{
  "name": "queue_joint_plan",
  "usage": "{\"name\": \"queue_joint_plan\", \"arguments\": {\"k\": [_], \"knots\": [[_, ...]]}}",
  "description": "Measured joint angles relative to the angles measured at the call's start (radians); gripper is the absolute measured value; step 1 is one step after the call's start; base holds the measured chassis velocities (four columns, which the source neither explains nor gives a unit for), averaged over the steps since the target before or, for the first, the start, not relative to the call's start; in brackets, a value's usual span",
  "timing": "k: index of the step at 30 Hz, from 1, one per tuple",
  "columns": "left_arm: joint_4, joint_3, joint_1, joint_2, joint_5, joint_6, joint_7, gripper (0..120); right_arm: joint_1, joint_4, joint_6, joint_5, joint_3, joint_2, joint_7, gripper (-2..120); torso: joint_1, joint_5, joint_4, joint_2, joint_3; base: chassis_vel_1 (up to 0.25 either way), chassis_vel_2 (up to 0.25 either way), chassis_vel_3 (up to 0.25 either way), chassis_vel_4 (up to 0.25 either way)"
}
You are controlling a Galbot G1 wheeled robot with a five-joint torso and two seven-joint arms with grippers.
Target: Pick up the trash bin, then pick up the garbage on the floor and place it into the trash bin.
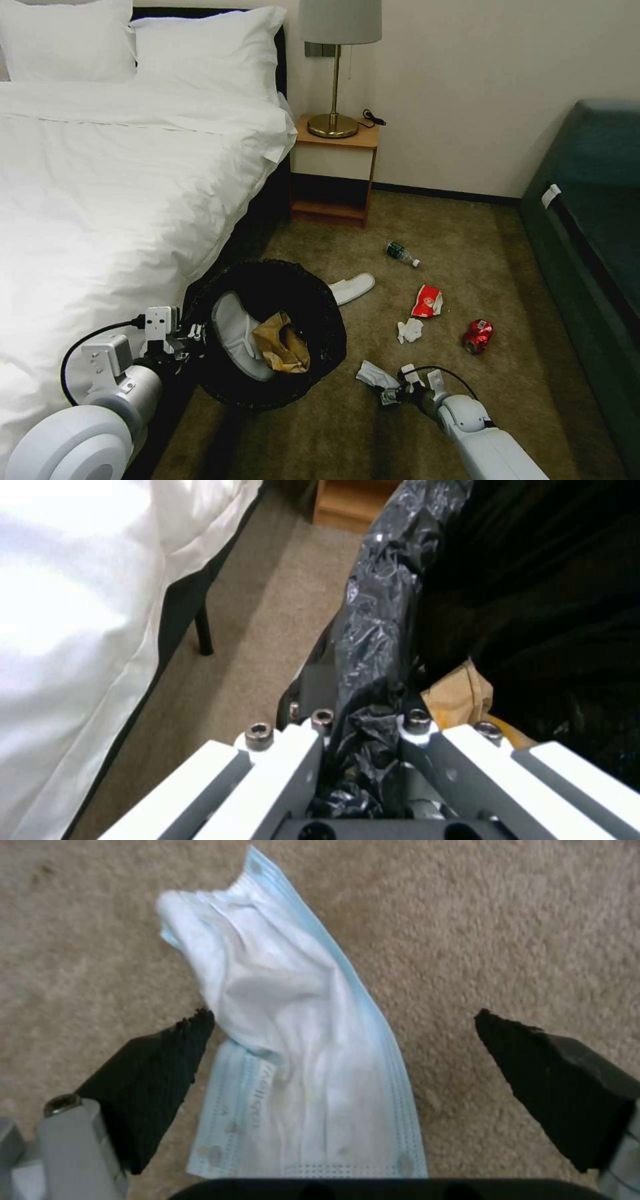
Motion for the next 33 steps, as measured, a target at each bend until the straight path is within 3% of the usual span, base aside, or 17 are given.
{"name": "queue_joint_plan", "arguments": {"k": [18,33], "knots": [[0.008,0.004,-0.007,0.001,0.001,0.000,0.001,2,0.047,-0.109,0.042,-0.053,-0.020,0.063,-0.007,99,0.000,-0.0002,-0.0001,0.000,0.000,0.000,0.000,0.000,0.000],[0.012,0.005,-0.011,0.003,0.001,0.000,0.004,2,0.039,-0.103,0.055,-0.053,-0.008,0.068,0.009,61,0.000,0.0002,0.0000,0.000,0.000,0.000,0.000,0.000,0.000]]}}
